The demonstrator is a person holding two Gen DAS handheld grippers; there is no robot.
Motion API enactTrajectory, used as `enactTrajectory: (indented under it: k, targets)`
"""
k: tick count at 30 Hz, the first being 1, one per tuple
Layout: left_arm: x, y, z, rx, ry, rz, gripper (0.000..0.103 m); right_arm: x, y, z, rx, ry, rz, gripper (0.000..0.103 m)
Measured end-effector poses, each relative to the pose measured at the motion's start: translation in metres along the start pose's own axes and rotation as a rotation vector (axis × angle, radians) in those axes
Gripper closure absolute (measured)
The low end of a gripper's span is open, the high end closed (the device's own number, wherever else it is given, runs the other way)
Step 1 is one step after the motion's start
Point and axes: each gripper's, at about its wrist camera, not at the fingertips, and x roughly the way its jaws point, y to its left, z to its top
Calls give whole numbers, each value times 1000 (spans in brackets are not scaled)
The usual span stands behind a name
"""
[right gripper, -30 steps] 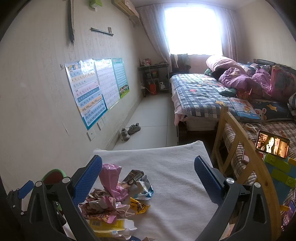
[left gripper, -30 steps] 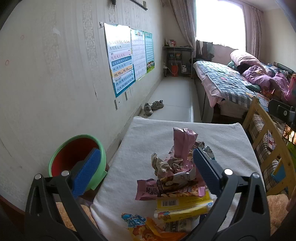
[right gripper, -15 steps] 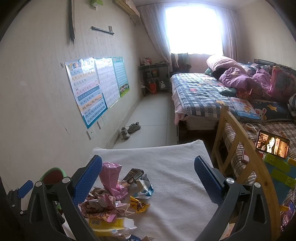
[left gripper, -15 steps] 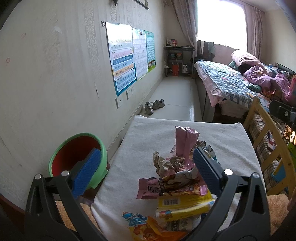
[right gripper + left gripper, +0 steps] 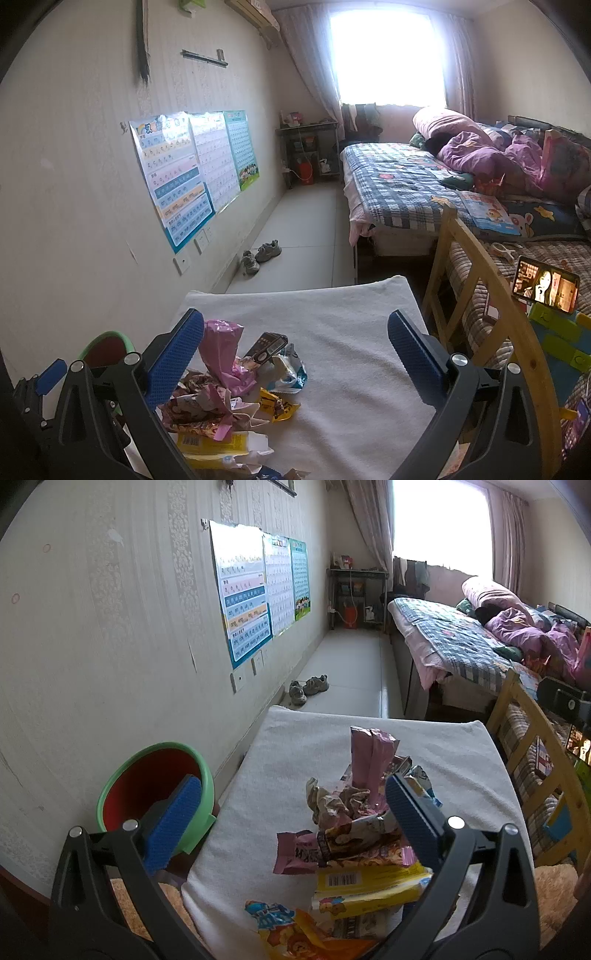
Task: Collect trash
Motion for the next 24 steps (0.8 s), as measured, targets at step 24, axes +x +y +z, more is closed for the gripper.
enactTrajectory:
  k: [24]
  targets:
    - [0,1,-3,-2,6,3,5,1,7,5,-4,8,-14,7]
